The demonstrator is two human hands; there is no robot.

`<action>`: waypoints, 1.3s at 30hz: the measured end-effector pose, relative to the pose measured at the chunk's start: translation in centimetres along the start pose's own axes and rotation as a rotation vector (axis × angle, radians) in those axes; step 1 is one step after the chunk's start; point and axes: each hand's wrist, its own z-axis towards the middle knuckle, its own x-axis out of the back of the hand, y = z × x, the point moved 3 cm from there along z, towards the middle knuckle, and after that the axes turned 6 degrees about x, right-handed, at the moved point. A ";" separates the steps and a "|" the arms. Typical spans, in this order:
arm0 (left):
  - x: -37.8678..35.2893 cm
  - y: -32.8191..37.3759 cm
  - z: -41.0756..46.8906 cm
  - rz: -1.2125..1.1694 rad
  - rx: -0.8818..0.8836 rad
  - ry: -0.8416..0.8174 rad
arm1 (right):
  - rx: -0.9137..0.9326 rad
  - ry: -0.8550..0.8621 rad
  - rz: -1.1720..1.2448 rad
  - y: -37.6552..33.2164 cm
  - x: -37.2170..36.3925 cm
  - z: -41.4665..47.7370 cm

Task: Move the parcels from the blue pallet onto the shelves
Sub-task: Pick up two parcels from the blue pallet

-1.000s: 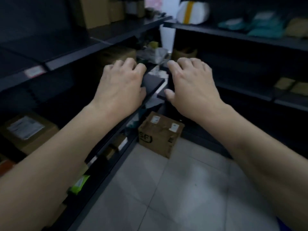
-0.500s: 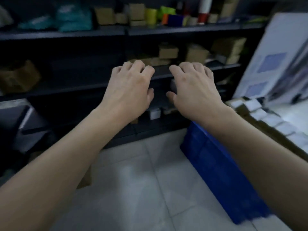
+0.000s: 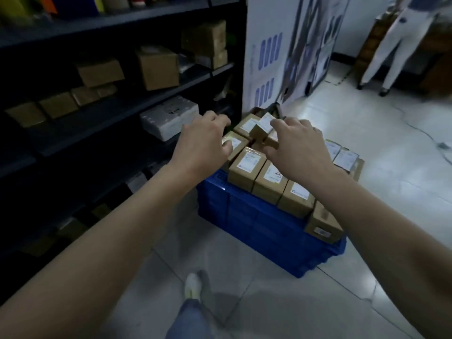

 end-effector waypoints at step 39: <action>-42.8 -21.1 34.1 -0.010 0.411 -0.815 | -0.973 -0.616 0.867 15.4 -42.2 24.3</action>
